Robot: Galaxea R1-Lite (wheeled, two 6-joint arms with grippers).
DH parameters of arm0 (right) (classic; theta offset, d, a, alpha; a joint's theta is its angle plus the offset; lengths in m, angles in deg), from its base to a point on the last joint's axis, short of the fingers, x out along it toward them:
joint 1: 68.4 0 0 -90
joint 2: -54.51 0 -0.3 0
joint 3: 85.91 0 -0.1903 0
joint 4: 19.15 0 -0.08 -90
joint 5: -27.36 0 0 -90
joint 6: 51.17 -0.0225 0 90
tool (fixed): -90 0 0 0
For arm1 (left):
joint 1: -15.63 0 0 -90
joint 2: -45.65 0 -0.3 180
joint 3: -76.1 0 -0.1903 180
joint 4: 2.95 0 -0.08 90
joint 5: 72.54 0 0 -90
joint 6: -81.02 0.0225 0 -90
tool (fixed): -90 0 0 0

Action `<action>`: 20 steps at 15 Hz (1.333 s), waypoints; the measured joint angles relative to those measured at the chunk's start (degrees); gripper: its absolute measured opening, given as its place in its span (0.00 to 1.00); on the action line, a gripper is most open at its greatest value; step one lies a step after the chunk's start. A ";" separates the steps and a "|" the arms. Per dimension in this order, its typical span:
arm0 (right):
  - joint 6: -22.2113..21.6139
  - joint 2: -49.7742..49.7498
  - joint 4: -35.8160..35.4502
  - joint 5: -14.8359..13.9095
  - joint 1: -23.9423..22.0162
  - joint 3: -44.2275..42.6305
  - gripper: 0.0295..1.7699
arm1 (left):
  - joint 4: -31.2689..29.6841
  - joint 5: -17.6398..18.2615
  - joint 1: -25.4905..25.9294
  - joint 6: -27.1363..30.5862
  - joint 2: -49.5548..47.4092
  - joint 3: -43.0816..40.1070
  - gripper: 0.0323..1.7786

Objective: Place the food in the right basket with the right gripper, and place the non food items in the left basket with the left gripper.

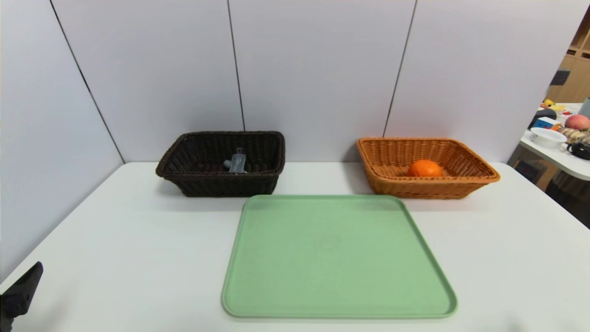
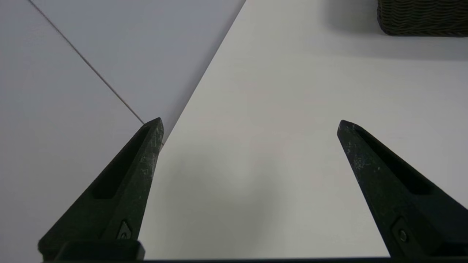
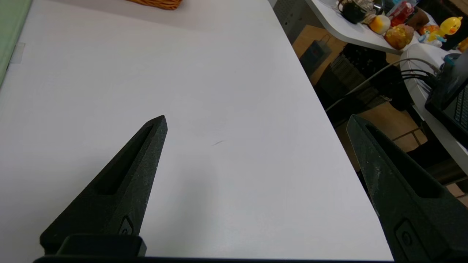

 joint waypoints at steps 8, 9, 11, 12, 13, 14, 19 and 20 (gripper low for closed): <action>-0.09 -5.42 3.15 -0.02 -2.33 0.33 0.96 | -0.33 0.04 6.13 -0.50 -7.06 -6.05 0.95; -0.06 -6.69 4.69 -0.02 -2.44 0.41 0.96 | -0.22 0.21 6.79 -0.54 -8.46 -6.90 0.95; 0.00 -9.79 9.08 -0.05 -2.50 0.30 0.96 | -0.02 1.88 7.38 -0.59 -10.97 -8.34 0.95; 0.00 -11.39 11.48 -0.05 -2.50 -0.02 0.96 | 0.24 3.73 7.49 -0.69 -12.04 -8.78 0.95; 0.02 -12.81 13.53 -0.02 -2.49 -0.23 0.96 | 0.72 5.02 7.52 -0.76 -13.15 -9.13 0.95; 0.05 -13.75 13.89 -0.02 -2.49 -0.52 0.96 | 1.44 6.42 7.57 -0.80 -14.40 -9.41 0.95; 0.20 -15.91 14.08 0.15 -2.50 -1.24 0.96 | 7.41 13.90 7.57 -0.72 -20.81 -10.20 0.95; 0.28 -16.29 14.19 0.12 -2.50 -1.22 0.96 | 7.55 14.98 7.57 -0.56 -21.78 -10.51 0.95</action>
